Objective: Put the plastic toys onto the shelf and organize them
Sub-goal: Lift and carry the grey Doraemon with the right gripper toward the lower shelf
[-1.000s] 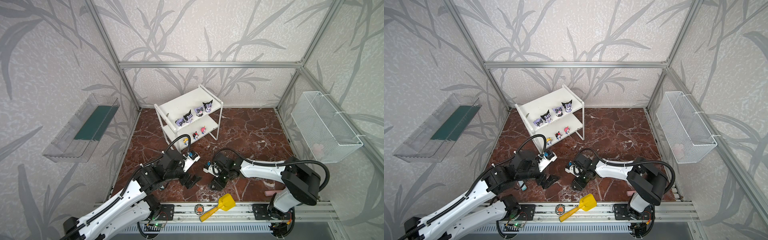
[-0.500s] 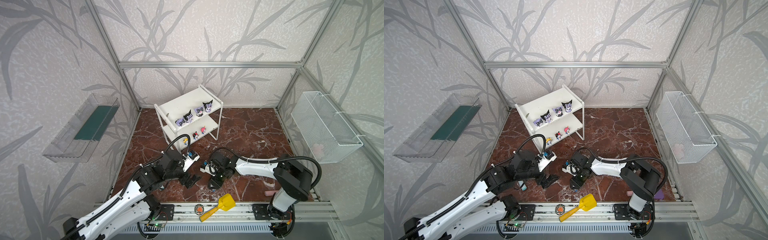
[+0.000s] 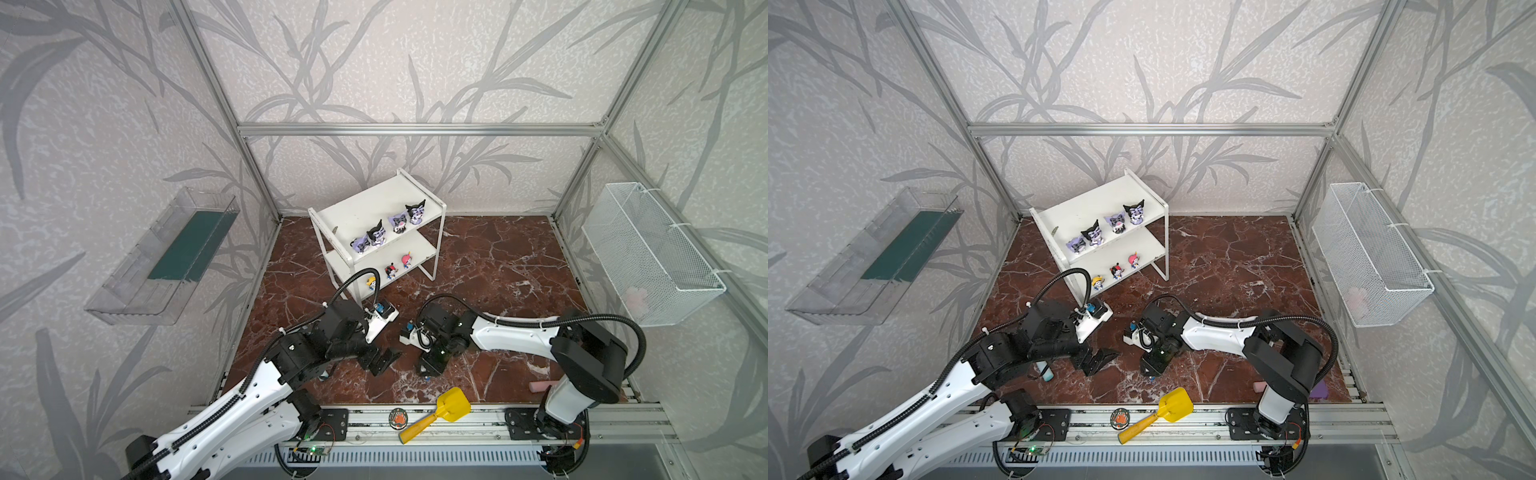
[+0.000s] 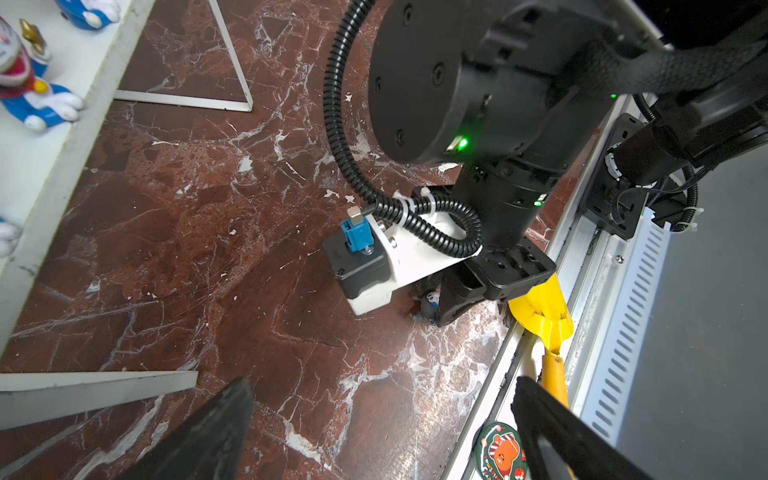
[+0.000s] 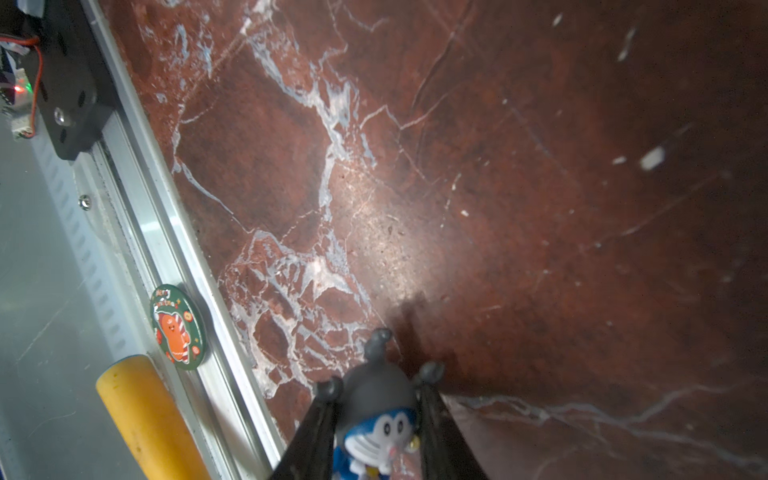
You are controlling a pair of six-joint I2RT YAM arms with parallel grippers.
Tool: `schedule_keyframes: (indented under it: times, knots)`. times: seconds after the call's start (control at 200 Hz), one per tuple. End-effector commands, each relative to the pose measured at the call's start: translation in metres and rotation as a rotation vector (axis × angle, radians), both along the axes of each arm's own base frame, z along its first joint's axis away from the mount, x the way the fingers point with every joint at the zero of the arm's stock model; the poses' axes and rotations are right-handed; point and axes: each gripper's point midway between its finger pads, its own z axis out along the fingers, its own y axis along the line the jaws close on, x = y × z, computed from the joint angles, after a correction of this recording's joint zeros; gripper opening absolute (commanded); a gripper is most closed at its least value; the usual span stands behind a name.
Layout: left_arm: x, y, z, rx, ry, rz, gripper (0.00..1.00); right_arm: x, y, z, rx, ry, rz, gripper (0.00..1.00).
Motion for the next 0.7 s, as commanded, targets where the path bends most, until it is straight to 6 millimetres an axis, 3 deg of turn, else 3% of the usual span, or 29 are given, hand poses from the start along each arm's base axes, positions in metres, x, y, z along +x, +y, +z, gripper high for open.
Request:
schedule_keyframes:
  times: [0.0, 0.185, 0.335, 0.48, 0.695]
  knots:
    - [0.002, 0.001, 0.011, -0.006, -0.045, -0.009, 0.99, 0.015, 0.008, 0.027, 0.083, -0.109, -0.014, 0.28]
    - [0.006, 0.005, 0.012, 0.004, -0.065, 0.018, 0.99, 0.044, 0.013, 0.061, 0.224, -0.262, -0.077, 0.27]
    - [0.021, 0.016, 0.017, 0.033, -0.12, 0.112, 0.99, 0.065, 0.013, 0.093, 0.325, -0.405, -0.114, 0.26]
    - [0.033, 0.031, 0.037, -0.011, -0.232, 0.211, 0.99, 0.088, 0.003, 0.118, 0.401, -0.541, -0.19, 0.26]
    - [0.034, 0.056, 0.074, -0.116, -0.394, 0.322, 0.99, 0.114, -0.009, 0.158, 0.558, -0.722, -0.248, 0.24]
